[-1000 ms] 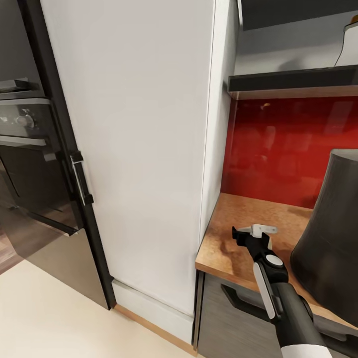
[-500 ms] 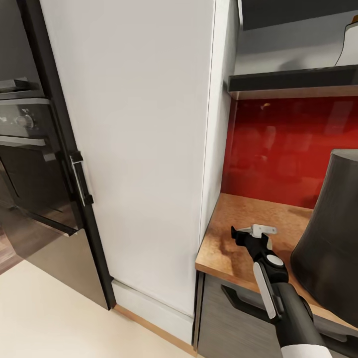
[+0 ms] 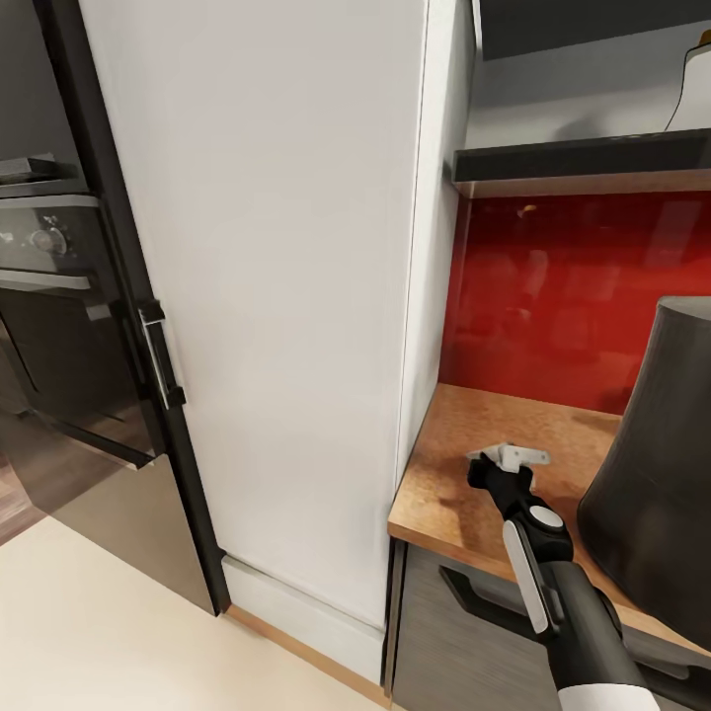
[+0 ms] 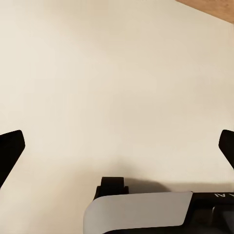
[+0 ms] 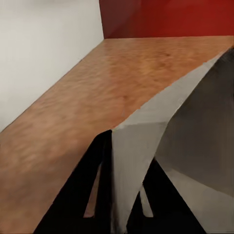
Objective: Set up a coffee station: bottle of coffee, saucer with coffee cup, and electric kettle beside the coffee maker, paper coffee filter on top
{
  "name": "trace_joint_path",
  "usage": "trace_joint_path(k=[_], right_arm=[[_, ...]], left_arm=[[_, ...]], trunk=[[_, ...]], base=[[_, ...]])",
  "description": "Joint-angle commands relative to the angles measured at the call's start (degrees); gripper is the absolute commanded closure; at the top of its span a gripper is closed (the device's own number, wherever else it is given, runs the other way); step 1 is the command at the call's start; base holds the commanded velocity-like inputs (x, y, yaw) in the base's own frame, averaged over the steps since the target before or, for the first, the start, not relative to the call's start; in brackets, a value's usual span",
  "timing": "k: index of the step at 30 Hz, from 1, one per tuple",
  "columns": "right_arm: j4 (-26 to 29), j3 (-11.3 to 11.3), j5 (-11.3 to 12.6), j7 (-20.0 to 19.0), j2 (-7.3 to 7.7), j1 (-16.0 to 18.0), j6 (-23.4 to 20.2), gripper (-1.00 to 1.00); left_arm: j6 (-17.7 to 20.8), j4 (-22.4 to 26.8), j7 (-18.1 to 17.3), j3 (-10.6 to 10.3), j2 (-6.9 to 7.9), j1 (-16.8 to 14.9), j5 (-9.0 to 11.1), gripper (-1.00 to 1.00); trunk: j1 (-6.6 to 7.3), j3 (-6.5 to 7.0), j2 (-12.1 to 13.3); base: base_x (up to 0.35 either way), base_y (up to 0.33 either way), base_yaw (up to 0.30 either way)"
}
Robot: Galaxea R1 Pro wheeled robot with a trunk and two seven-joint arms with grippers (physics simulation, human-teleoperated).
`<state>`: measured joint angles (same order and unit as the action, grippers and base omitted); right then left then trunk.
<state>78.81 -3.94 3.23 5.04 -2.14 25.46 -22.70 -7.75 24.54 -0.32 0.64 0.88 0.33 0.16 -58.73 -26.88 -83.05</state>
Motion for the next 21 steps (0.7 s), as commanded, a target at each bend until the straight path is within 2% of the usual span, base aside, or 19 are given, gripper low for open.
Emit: trace_joint_path(k=[1, 15, 21], right_arm=[[0.1, 0.0, 0.6, 0.3, -0.04, 0.0, -0.2, 1.0], [0.1, 0.0, 0.6, 0.3, -0.06, 0.0, -0.2, 1.0], [0.0, 0.0, 0.6, 0.3, -0.06, 0.0, -0.2, 1.0]], left_arm=[[-0.1, 0.1, 0.0, 0.1, 0.0, 0.0, 0.0, -1.0], [-0.1, 0.2, 0.0, 0.1, 0.0, 0.0, 0.0, -1.0], [-0.1, 0.1, 0.0, 0.1, 0.0, 0.0, 0.0, -1.0]], trunk=[[0.0, -0.05, 0.0], [0.0, -0.05, 0.0], [1.32, 1.03, 2.4]], base=[[0.0, 0.0, 0.0], [0.0, 0.0, 0.0], [0.0, 0.0, 0.0]])
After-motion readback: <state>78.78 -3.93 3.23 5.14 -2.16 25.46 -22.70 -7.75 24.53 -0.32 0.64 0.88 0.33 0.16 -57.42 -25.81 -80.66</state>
